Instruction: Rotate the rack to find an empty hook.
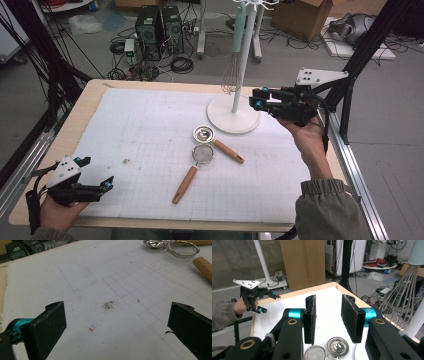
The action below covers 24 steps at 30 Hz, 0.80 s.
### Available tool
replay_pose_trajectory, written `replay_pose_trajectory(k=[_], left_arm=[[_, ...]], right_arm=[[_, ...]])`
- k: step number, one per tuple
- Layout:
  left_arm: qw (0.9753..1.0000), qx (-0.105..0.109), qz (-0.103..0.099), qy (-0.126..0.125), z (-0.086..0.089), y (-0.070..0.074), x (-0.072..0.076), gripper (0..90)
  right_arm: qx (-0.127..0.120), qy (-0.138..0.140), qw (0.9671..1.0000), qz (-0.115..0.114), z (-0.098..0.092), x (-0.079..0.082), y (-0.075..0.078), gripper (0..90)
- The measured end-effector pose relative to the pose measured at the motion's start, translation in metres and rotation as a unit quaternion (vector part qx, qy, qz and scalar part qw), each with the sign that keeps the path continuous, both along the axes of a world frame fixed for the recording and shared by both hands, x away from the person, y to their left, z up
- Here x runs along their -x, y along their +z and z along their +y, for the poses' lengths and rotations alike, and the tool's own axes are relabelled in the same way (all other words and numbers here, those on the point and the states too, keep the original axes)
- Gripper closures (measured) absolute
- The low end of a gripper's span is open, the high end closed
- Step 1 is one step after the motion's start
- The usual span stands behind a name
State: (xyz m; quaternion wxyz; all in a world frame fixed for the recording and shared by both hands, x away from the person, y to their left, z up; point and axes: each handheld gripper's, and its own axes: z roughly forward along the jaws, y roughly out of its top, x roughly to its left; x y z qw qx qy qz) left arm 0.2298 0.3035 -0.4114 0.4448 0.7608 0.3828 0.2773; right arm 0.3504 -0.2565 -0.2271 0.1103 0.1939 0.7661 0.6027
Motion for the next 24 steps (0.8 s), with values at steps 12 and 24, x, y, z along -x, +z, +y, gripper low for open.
replay_pose_trajectory(k=[12,24], left_arm=[[1.0000,-0.001,0.000,0.000,0.000,0.000,0.000,2.3],[1.0000,-0.001,0.000,-0.001,-0.001,0.000,0.000,2.3]], right_arm=[[0.010,-0.002,0.9999,0.007,0.004,0.008,-0.017,56.0],[0.015,-0.014,0.9997,0.017,0.006,0.014,-0.039,48.3]])
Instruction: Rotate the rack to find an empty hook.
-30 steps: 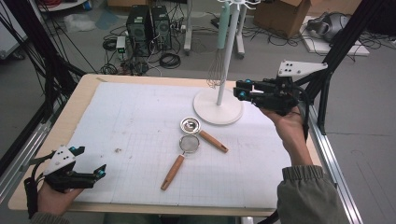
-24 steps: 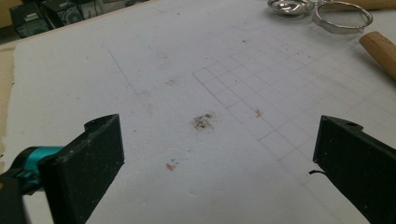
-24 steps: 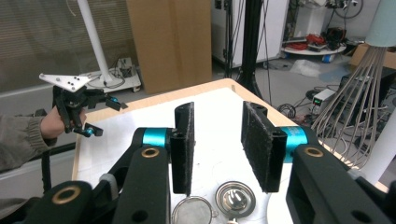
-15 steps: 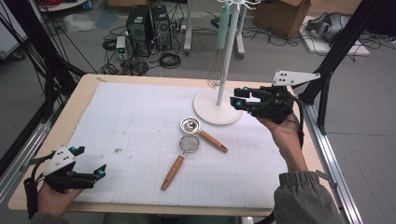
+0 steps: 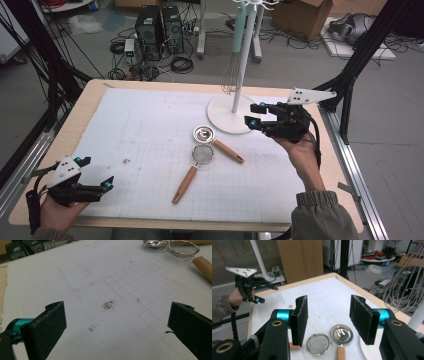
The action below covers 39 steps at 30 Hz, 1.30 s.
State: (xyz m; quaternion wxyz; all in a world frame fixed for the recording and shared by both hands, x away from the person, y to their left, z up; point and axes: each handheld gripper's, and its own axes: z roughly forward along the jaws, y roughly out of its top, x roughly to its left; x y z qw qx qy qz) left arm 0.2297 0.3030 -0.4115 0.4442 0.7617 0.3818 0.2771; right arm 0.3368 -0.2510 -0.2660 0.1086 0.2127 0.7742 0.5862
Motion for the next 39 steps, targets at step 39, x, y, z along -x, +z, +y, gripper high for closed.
replay_pose_trajectory(k=[39], left_arm=[[1.0000,0.000,-0.003,-0.003,-0.001,0.000,0.000,2.3]], right_arm=[[0.017,-0.002,0.9988,0.045,0.010,0.003,-0.064,52.8]])
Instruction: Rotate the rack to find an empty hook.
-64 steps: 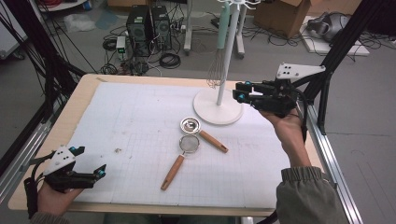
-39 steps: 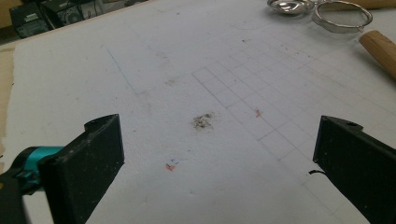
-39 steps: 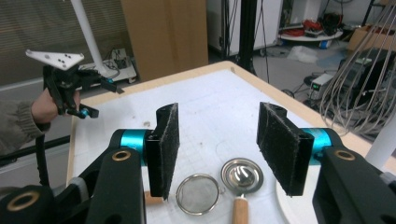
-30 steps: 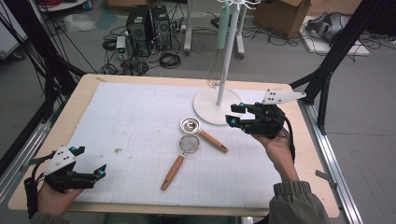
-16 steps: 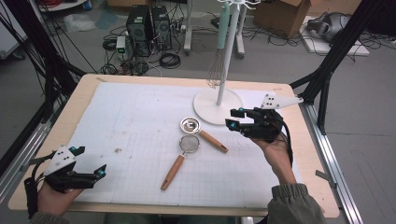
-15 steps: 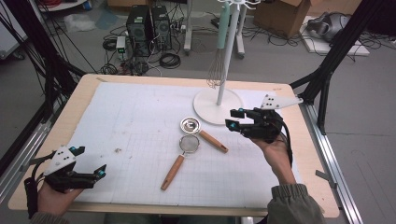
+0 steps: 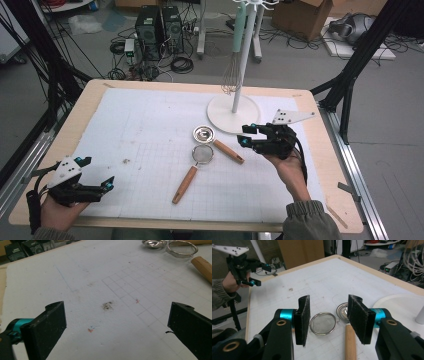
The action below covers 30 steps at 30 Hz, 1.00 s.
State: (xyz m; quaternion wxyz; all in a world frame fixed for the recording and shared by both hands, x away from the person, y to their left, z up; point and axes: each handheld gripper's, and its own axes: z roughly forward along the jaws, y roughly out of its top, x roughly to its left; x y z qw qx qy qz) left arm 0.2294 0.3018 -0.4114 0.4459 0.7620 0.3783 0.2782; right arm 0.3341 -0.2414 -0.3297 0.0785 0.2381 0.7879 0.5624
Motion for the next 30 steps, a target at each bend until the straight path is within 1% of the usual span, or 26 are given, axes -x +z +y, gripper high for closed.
replay_pose_trajectory(k=[4,12,14,16,19,22,25,28,30], left_arm=[[1.0000,0.001,0.001,0.000,0.001,0.000,0.000,2.3],[1.0000,0.003,0.002,-0.003,0.001,-0.001,-0.001,2.3],[1.0000,0.003,0.001,-0.003,0.001,-0.001,-0.001,2.3],[1.0000,0.004,0.001,-0.002,0.001,-0.001,-0.001,2.3],[1.0000,0.001,0.001,-0.003,0.001,0.000,0.000,2.3],[1.0000,0.003,0.000,-0.003,0.000,0.000,0.000,2.3],[1.0000,0.002,0.000,-0.003,0.000,0.000,0.000,2.3],[1.0000,0.002,0.000,-0.003,0.001,0.000,0.000,2.3],[1.0000,0.002,0.000,-0.003,0.001,0.000,0.000,2.3]], right_arm=[[0.004,0.004,1.0000,0.005,0.005,0.000,-0.004,52.7],[0.015,0.001,0.9998,0.012,0.009,-0.002,-0.016,52.7],[0.015,0.000,0.9998,0.016,0.009,-0.003,-0.019,52.5],[0.023,-0.001,0.9994,0.026,0.010,-0.004,-0.021,51.6],[0.028,0.002,0.9992,0.029,0.012,-0.003,-0.021,51.4],[0.031,0.002,0.9992,0.025,0.015,-0.002,-0.021,51.2],[0.042,0.001,0.9988,0.026,0.017,-0.002,-0.022,50.4],[0.056,-0.003,0.9979,0.034,0.018,-0.002,-0.024,49.8],[0.057,-0.003,0.9976,0.040,0.018,-0.001,-0.024,49.7]])
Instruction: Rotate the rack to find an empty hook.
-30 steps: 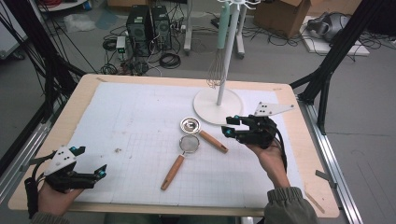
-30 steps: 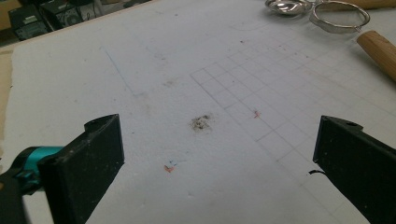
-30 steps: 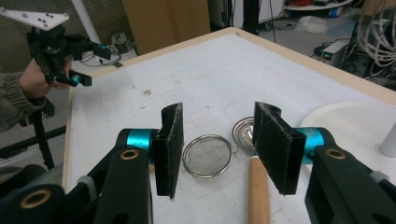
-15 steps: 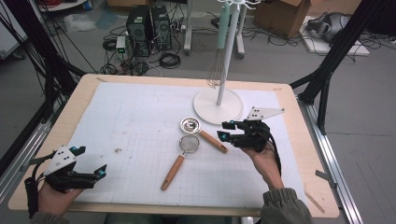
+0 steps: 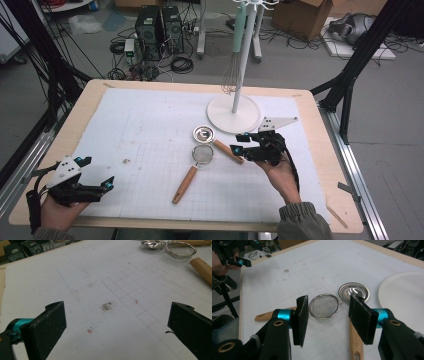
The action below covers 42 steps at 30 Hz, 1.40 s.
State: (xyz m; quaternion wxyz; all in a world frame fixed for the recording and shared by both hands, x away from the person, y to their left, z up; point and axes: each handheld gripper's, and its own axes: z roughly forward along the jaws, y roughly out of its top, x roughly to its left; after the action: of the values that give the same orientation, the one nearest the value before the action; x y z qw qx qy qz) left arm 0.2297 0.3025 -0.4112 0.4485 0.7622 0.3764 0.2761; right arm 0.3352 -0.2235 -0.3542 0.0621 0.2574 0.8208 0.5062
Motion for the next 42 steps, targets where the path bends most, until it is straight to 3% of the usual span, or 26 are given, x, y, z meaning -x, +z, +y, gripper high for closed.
replay_pose_trajectory(k=[11,19,33,42], left_arm=[[1.0000,0.001,-0.001,0.001,0.001,0.000,0.000,2.3],[1.0000,0.000,-0.002,0.000,-0.001,0.000,0.000,2.3],[1.0000,0.001,-0.001,0.001,-0.001,0.000,0.000,2.3],[1.0000,-0.001,-0.001,0.000,-0.001,0.000,0.000,2.3]], right_arm=[[0.003,-0.001,0.9999,-0.015,-0.004,0.016,0.006,50.4],[-0.001,-0.002,0.9998,-0.017,-0.009,0.032,-0.004,50.6],[-0.015,0.004,0.9999,-0.002,0.004,0.032,-0.032,50.5],[-0.011,0.015,0.9998,0.004,0.015,0.032,-0.037,50.9]])
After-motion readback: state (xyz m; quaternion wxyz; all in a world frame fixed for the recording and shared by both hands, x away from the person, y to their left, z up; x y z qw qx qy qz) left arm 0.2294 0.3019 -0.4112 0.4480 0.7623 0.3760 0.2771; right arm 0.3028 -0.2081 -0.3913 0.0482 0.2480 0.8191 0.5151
